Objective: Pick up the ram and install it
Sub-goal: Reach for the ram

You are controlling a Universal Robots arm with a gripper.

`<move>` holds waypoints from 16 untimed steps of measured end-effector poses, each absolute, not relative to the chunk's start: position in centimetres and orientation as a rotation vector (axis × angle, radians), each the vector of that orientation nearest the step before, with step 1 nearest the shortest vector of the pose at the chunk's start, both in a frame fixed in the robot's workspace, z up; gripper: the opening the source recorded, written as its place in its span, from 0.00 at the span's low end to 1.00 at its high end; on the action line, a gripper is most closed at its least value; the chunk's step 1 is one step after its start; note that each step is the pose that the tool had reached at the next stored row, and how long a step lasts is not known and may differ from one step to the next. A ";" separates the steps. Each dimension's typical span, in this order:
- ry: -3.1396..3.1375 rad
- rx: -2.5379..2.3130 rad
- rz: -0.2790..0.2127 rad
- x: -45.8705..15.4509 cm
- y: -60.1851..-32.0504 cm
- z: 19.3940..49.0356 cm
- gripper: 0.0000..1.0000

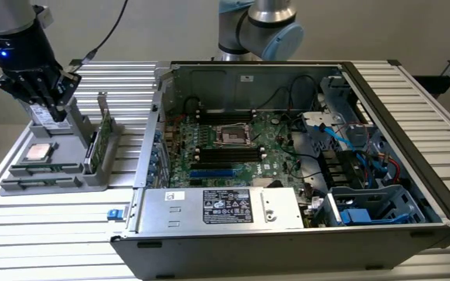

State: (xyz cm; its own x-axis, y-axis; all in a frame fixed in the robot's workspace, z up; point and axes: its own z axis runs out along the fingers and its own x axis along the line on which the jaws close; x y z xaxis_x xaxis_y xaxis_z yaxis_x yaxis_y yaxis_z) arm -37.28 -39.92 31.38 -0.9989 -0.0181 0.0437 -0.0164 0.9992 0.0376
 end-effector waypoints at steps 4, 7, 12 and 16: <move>-3.093 0.041 -0.058 -38.1 -40.0 31.1 0.10; -3.092 0.048 -0.057 -38.7 -40.1 31.0 0.10; -3.092 0.057 -0.057 -39.4 -40.6 30.8 0.10; -3.091 0.065 -0.057 -39.8 -41.1 30.7 0.10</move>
